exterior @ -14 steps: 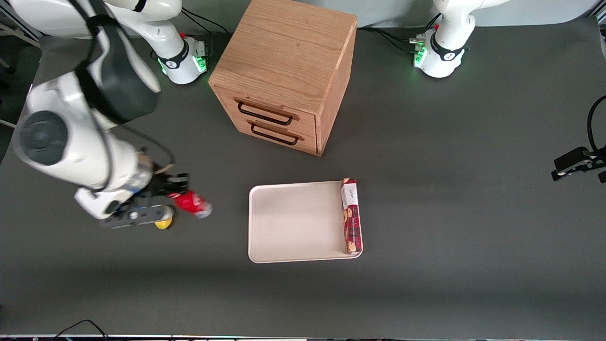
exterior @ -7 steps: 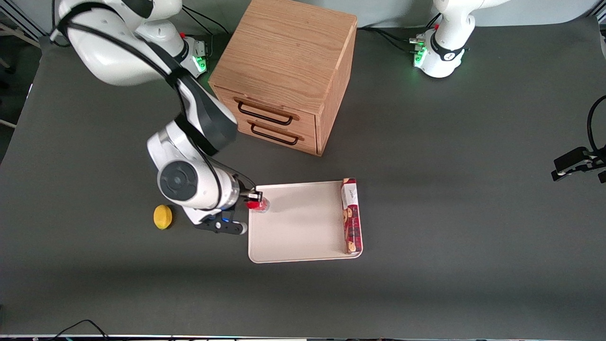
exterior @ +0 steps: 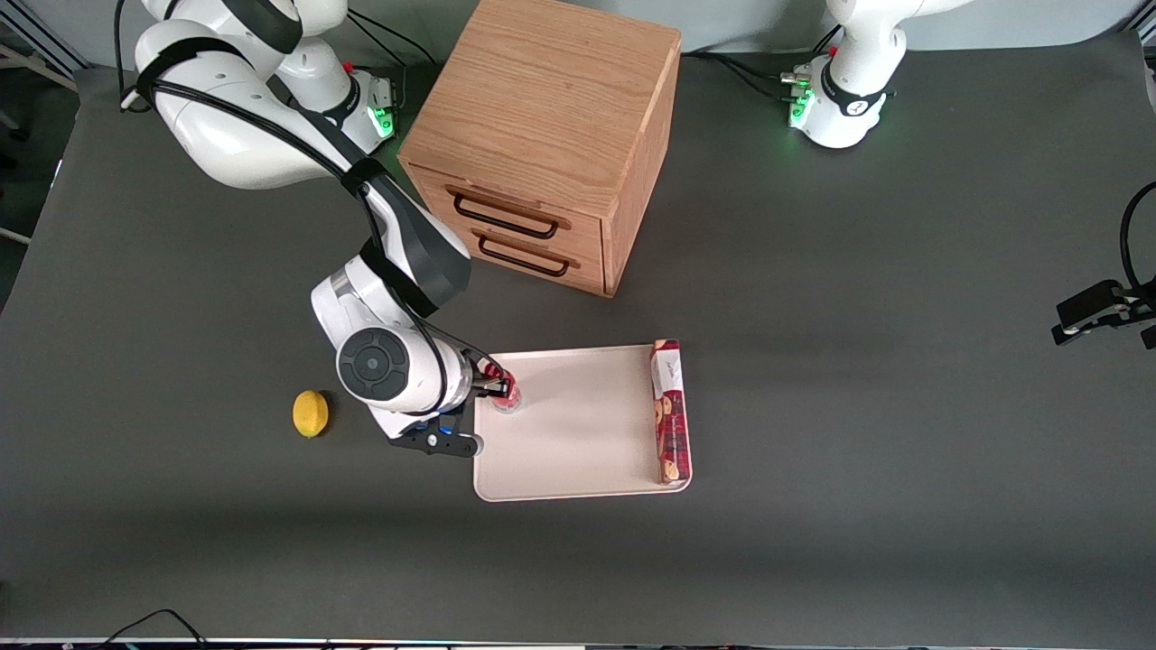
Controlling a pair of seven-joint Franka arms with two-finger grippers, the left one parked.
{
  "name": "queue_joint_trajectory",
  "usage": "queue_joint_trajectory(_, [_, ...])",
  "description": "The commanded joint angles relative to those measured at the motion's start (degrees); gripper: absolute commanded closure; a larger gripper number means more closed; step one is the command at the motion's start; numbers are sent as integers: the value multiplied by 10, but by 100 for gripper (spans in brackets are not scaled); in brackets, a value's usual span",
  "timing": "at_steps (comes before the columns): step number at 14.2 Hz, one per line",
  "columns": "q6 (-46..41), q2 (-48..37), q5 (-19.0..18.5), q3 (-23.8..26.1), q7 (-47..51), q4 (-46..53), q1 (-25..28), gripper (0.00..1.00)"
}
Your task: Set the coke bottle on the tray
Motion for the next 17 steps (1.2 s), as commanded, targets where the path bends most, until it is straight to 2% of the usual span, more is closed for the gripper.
queue_joint_trajectory(1, [-52,-70,-17,17,9,8,-16,0])
queue_joint_trajectory(3, [-125,-167,-12,22,-25,7,-49,0])
queue_joint_trajectory(5, [-218,-250,4,19,-135,6,-85,0])
queue_joint_trajectory(6, [-271,-294,31,7,-178,2,-102,0])
queue_joint_trajectory(8, [-336,-364,70,-61,-234,-19,-110,0])
queue_joint_trajectory(11, [-307,-491,123,-165,-307,-170,-109,0])
queue_joint_trajectory(14, [-167,-602,130,-202,-326,-383,-107,0])
queue_joint_trajectory(15, [-141,-609,131,-209,-326,-411,-106,0])
queue_joint_trajectory(17, [-142,-589,145,-212,-318,-383,-106,0])
